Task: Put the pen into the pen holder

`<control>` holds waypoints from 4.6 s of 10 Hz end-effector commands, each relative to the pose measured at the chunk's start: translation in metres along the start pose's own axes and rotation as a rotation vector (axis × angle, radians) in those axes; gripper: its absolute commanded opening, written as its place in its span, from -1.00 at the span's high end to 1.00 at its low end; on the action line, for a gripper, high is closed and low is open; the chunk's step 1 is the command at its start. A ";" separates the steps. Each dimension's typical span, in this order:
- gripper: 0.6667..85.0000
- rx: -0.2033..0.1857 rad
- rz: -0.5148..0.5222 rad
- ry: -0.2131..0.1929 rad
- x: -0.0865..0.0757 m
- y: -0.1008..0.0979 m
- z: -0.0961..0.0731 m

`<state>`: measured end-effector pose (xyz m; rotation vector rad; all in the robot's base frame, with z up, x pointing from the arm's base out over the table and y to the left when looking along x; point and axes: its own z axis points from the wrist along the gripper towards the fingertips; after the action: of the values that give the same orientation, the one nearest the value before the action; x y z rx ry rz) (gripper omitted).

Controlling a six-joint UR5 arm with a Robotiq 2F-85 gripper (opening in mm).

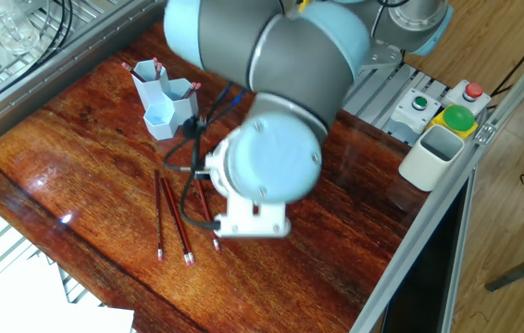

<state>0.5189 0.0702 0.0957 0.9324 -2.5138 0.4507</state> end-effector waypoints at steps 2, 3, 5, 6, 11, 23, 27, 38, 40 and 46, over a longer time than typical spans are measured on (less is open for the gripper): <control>0.24 0.004 -0.062 0.026 -0.002 0.001 -0.001; 0.23 0.009 -0.069 0.023 -0.003 0.000 -0.001; 0.23 0.050 -0.075 0.033 0.000 -0.011 -0.002; 0.22 0.054 -0.080 0.033 0.000 -0.012 -0.002; 0.20 0.079 -0.080 0.013 -0.060 -0.014 0.013; 0.12 0.034 -0.192 0.032 -0.068 -0.013 0.025; 0.18 0.055 -0.249 0.041 -0.086 -0.023 0.040; 0.23 0.057 -0.275 0.020 -0.103 -0.029 0.055; 0.40 0.045 -0.270 0.008 -0.107 -0.025 0.057; 0.99 0.064 -0.244 0.010 -0.094 -0.029 0.034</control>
<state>0.5977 0.0841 0.0095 1.2566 -2.3372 0.4648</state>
